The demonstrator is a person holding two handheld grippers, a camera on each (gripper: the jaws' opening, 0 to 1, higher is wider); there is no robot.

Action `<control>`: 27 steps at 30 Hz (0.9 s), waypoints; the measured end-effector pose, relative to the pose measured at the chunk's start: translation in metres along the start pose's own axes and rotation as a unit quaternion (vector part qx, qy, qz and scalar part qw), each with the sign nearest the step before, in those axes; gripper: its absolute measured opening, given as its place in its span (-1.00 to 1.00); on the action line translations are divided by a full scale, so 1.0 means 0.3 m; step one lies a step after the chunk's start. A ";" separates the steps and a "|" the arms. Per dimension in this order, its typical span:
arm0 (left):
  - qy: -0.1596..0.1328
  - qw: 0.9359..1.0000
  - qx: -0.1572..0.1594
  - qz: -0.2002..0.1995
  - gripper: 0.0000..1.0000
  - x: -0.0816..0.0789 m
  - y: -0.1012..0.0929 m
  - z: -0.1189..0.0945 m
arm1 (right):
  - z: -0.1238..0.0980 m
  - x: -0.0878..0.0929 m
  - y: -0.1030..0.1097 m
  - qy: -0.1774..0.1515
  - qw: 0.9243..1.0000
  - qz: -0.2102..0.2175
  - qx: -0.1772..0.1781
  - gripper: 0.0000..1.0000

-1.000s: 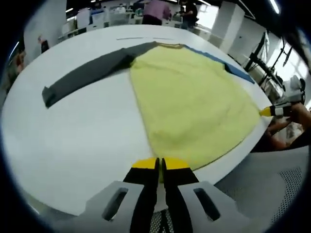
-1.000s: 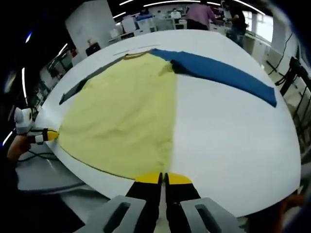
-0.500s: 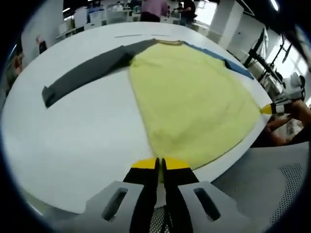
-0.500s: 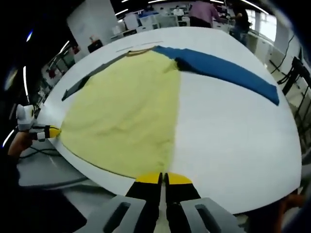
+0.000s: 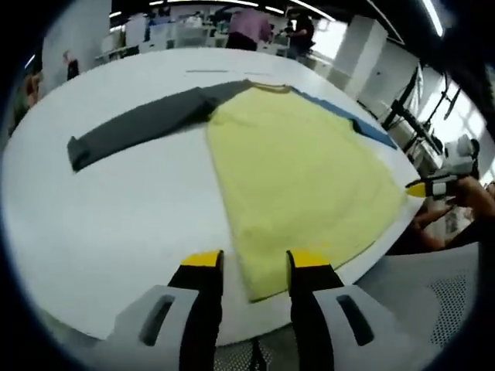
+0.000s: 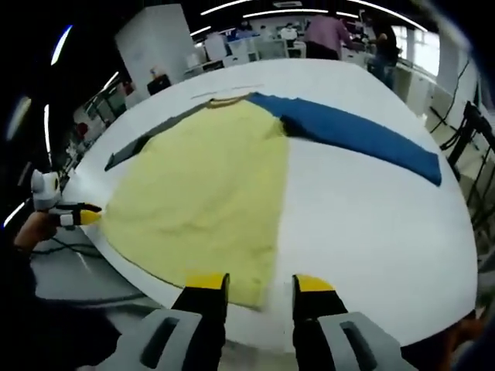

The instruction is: Fold the garment on the visible template until the final outline fits inside the template.

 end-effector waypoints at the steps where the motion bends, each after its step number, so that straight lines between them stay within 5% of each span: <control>1: -0.008 1.000 0.001 0.009 -0.28 -0.012 0.002 0.003 | 0.000 -0.006 0.003 -0.003 1.000 0.002 -0.002 -0.19; 12: -0.062 0.996 0.033 0.062 0.26 -0.105 -0.042 0.033 | 0.010 -0.105 -0.008 -0.056 0.998 -0.004 -0.022 0.36; 27: -0.136 0.983 0.081 0.098 0.75 -0.226 -0.116 0.066 | 0.010 -0.168 -0.221 -0.093 0.995 0.013 0.035 0.84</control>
Point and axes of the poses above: the point that each gripper's makers call its tool centre point, and the gripper's own axes: z roughly forward along the fingers, y roughly to its left, x roughly out of its underside, the point moved 1 cm from there along -z, roughly backward along the fingers, and after that the axes turned 15 degrees about -y, right-handed, at the moved point
